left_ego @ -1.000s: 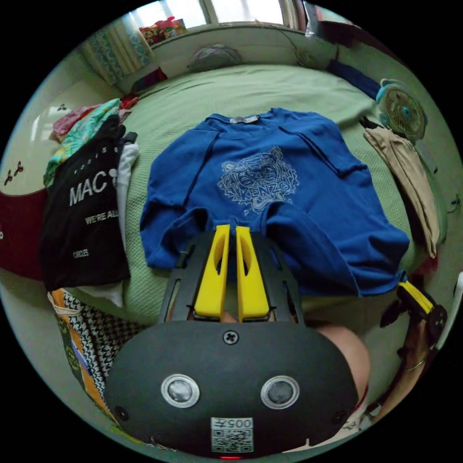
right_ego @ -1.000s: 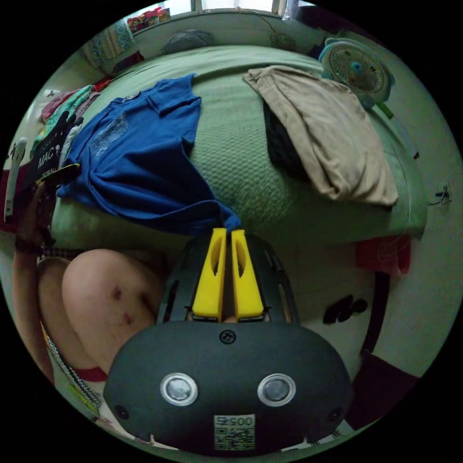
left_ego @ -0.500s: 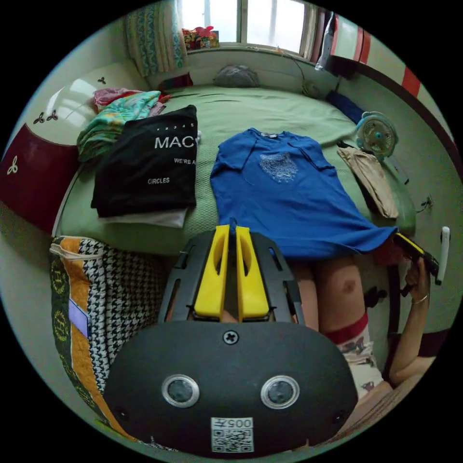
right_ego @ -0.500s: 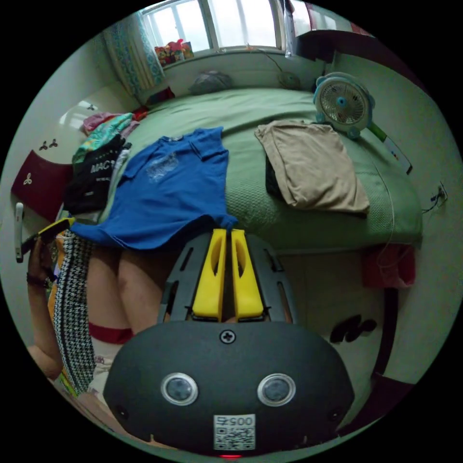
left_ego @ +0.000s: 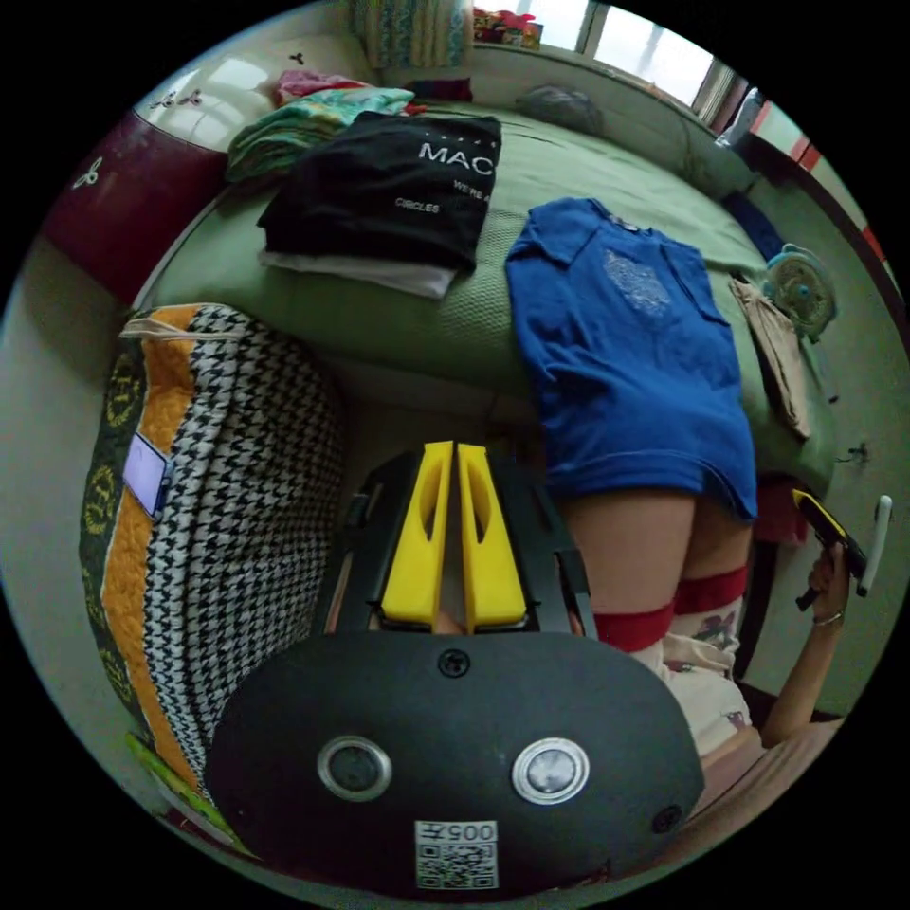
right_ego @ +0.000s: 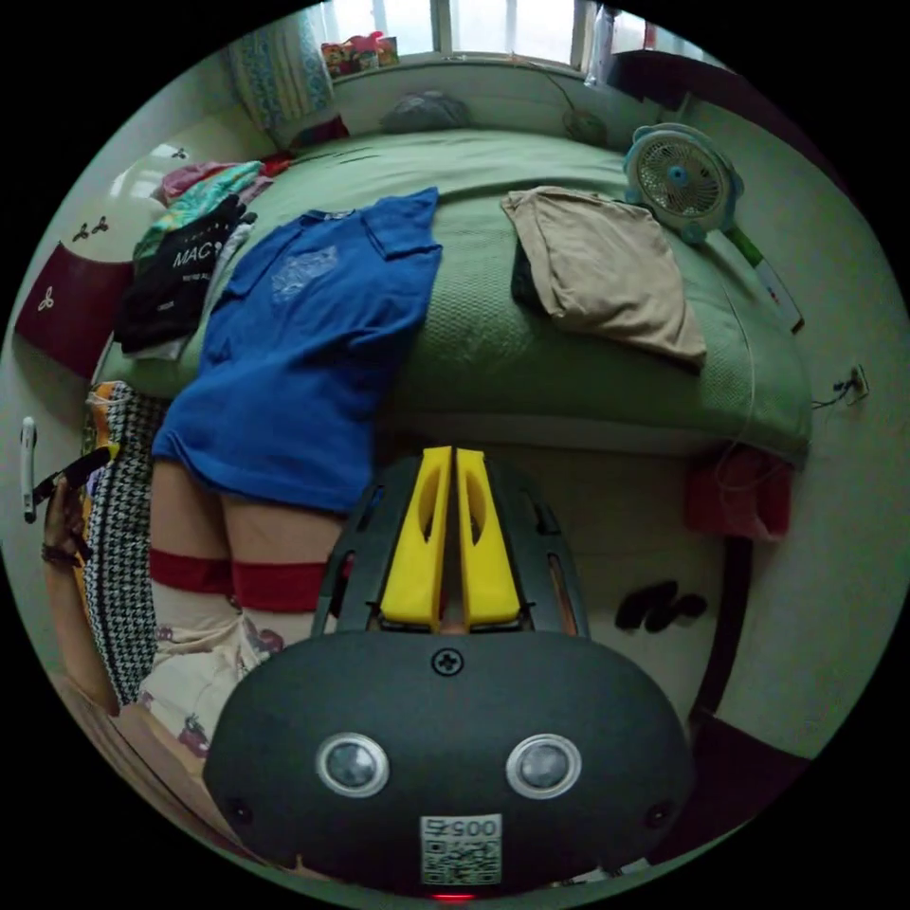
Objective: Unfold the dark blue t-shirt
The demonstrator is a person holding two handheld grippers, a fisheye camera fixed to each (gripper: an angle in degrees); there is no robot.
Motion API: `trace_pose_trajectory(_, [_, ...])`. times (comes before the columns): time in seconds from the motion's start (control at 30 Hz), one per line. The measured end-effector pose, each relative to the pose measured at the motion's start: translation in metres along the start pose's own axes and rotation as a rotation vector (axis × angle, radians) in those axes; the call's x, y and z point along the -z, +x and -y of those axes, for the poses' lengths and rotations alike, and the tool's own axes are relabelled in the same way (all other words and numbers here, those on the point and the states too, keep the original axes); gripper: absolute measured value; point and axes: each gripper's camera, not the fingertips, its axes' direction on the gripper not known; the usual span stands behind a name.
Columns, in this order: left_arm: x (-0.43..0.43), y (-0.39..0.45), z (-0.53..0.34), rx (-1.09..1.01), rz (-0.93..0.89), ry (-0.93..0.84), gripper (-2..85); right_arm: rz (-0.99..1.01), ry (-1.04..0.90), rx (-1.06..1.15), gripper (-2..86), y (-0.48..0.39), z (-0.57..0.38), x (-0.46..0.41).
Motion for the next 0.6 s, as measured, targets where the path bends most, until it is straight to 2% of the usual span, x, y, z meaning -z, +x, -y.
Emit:
trace_pose_trajectory(0.1, [0.003, 0.008, 0.021, -0.024, -0.021, 0.044, 6.2, 0.047, 0.029, 0.019, 4.4, -0.008, 0.021, 0.000])
trace_pose_trajectory(0.4, [-0.018, 0.071, 0.116, -0.237, -0.113, 0.133, 8.0, 0.007, 0.148, 0.162, 5.6, -0.066, 0.120, -0.020])
trace_pose_trajectory(0.6, [-0.050, 0.103, 0.184, -0.327, -0.080, 0.157, 9.5, -0.025, 0.230, 0.275, 6.3, -0.088, 0.201, -0.043])
